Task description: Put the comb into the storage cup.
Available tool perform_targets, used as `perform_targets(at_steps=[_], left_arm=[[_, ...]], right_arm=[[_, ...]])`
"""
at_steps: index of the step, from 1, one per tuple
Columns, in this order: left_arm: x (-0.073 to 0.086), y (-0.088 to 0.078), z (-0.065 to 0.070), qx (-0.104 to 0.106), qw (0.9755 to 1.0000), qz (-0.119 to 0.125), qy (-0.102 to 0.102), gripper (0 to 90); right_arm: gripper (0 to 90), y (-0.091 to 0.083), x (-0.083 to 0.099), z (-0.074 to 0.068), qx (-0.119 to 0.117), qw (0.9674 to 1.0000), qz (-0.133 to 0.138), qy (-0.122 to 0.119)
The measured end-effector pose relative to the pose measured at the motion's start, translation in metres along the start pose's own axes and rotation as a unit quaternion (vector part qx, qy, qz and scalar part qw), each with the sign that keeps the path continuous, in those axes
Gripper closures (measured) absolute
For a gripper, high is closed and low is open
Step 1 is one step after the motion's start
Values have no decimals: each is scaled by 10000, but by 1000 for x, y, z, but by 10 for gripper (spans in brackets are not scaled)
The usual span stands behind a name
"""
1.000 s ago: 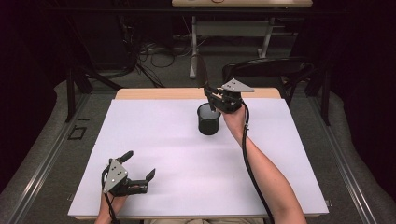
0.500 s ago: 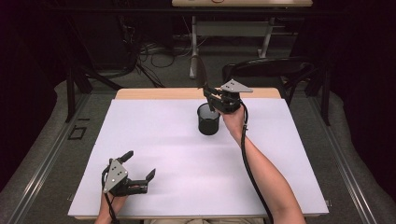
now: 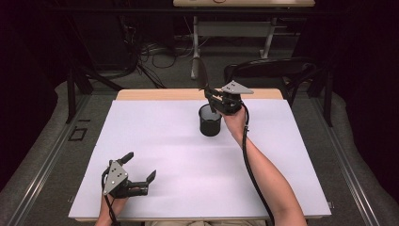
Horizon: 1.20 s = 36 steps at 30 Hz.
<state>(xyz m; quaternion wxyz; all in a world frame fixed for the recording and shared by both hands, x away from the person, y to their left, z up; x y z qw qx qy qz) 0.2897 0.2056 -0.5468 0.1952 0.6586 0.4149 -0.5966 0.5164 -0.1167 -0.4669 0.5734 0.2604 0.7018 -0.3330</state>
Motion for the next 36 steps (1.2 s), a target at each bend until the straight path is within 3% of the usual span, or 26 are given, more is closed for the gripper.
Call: perform_targets(at_steps=[36], left_arm=[[0,1,0,-6,10000,-15,7,4]], right_arm=[[726,3,10,1,-139,9999,-78,44]])
Point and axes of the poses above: each handheld gripper's, and its own axes: y roughly forward along the jaws, x roughly out of its underside, z roughly to its right, the point moved 3 cm from there along y, roughly forward along the jaws, and after that the axes turned 7 degrees about y, right-handed, at the moved point
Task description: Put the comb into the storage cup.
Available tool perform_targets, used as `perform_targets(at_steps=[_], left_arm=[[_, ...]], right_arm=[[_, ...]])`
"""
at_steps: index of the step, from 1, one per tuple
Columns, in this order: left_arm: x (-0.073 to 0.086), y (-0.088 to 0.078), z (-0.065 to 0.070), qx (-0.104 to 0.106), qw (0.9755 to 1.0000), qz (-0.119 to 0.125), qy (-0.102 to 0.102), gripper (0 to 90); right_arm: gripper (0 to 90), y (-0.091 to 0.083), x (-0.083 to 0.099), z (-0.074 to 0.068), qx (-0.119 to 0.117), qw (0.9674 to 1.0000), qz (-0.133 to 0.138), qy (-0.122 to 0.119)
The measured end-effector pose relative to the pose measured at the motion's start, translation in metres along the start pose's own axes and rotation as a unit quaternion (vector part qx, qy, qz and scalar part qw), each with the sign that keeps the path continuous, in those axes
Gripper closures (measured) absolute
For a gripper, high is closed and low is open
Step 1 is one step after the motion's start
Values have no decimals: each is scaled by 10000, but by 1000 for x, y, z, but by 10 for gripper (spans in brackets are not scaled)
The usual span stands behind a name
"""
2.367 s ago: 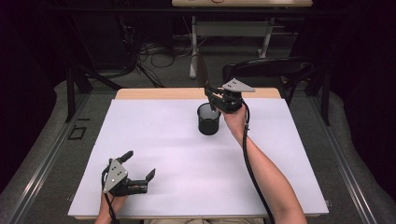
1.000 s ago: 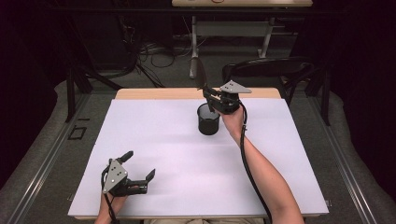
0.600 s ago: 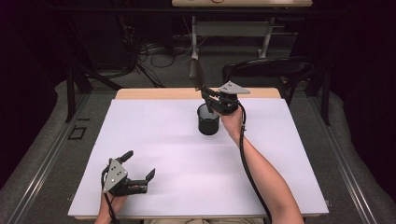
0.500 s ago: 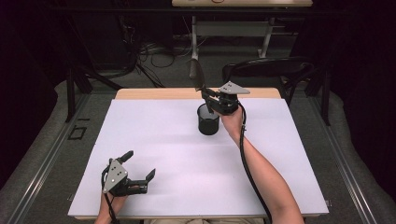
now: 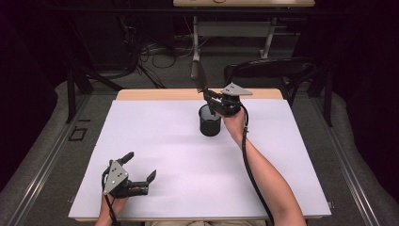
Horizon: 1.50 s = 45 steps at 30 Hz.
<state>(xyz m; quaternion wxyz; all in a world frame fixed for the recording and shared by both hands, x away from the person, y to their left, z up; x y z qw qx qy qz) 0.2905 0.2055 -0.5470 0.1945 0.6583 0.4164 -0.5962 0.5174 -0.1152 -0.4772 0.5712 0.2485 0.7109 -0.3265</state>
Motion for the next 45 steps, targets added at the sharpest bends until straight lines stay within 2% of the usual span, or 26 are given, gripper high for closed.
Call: perform_targets(at_steps=[16,45], left_arm=[[0,-1,0,-5,10000,21,4,5],[0,-1,0,-10,10000,17,12,7]], right_arm=[[726,2,14,2,13,9999,-122,54],[726,2,25,4,20,9998,-220,34]])
Point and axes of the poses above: each handheld gripper's, and its own axes: y roughly forward along the jaws, x roughly out of its underside, z roughly to its right, the point moved 3 cm from there along y, roughly forward along the jaws, and after that the axes turned 7 degrees about y, right-handed, at the moved point
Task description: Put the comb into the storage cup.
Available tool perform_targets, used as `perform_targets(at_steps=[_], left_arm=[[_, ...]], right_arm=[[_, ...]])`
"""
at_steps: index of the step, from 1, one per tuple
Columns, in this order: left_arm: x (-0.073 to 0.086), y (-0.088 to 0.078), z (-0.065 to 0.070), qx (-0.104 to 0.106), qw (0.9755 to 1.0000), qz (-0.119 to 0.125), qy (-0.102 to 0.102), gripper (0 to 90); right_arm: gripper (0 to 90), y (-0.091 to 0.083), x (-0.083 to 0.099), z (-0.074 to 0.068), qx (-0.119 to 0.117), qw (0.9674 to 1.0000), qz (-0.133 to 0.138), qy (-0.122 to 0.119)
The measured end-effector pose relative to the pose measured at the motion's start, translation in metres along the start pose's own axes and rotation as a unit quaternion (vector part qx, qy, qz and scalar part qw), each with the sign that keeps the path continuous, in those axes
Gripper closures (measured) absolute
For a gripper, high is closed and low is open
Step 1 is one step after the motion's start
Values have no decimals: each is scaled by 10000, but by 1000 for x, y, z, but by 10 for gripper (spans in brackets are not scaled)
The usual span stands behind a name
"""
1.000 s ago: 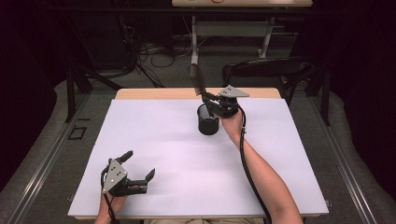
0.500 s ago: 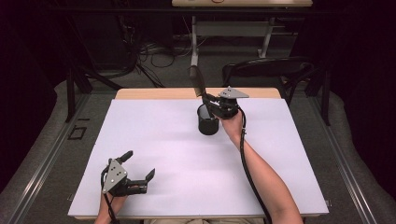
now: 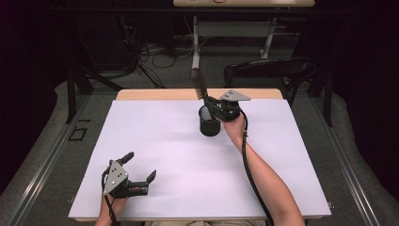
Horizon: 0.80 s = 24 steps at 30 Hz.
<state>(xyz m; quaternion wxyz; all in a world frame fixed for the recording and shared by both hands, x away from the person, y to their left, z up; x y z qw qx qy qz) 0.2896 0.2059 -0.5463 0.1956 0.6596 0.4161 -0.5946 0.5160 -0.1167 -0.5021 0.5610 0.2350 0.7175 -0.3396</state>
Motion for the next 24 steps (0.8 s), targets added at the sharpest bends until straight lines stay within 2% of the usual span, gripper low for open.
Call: perform_targets(at_steps=[18,24], left_arm=[[0,1,0,9,10000,-2,-12,8],[0,1,0,6,10000,-3,-12,9]], right_arm=[[724,0,8,3,8,9998,-180,-48],[723,-1,10,1,1,9997,-228,-133]])
Point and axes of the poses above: each handheld gripper's, and its own axes: y roughly forward along the jaws, x roughly out of its underside, z roughly to its right, the point moved 3 cm from there along y, roughly forward along the jaws, and after that the axes turned 7 degrees about y, right-handed, at the moved point
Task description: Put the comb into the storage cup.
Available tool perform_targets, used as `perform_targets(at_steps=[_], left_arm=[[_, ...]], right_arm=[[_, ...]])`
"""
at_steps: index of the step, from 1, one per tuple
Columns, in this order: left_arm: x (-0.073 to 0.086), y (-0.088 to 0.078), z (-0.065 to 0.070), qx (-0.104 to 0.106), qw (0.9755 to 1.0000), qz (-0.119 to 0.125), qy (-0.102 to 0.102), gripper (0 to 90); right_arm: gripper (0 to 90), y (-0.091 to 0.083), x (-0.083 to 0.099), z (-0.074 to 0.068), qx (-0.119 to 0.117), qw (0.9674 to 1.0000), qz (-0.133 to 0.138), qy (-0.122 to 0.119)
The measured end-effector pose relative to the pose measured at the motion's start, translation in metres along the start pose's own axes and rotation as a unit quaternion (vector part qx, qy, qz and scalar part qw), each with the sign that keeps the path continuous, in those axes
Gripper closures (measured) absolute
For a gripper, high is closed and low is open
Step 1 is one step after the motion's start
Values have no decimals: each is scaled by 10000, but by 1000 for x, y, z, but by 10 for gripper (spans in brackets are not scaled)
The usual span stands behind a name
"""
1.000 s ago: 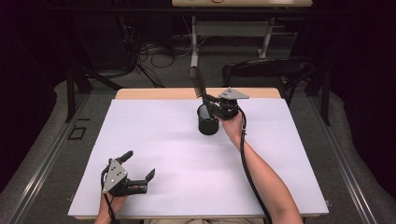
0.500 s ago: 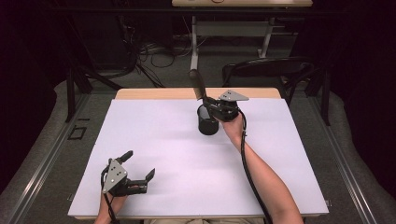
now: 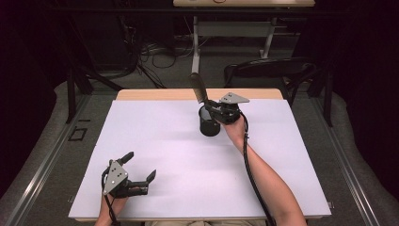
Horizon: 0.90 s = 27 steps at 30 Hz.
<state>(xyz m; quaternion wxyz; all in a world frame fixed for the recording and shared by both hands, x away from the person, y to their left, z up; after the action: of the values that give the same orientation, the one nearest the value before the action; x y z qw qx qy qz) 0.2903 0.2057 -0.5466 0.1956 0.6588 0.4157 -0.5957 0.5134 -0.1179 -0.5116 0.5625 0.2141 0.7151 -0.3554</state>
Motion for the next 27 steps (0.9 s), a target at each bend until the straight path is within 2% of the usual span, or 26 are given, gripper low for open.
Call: perform_targets(at_steps=[27], left_arm=[[0,-1,0,-16,10000,7,17,9]], right_arm=[[718,1,4,-1,86,9998,-168,-111]])
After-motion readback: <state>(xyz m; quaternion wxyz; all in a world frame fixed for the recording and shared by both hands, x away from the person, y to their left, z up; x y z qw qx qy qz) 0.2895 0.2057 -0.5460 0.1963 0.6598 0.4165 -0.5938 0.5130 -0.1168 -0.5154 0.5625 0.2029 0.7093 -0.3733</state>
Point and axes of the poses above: each handheld gripper's, and its own axes: y roughly forward along the jaws, x roughly out of its underside, z roughly to its right, the point moved 3 cm from there along y, roughly forward along the jaws, and after that the axes turned 7 degrees about y, right-handed, at the moved point
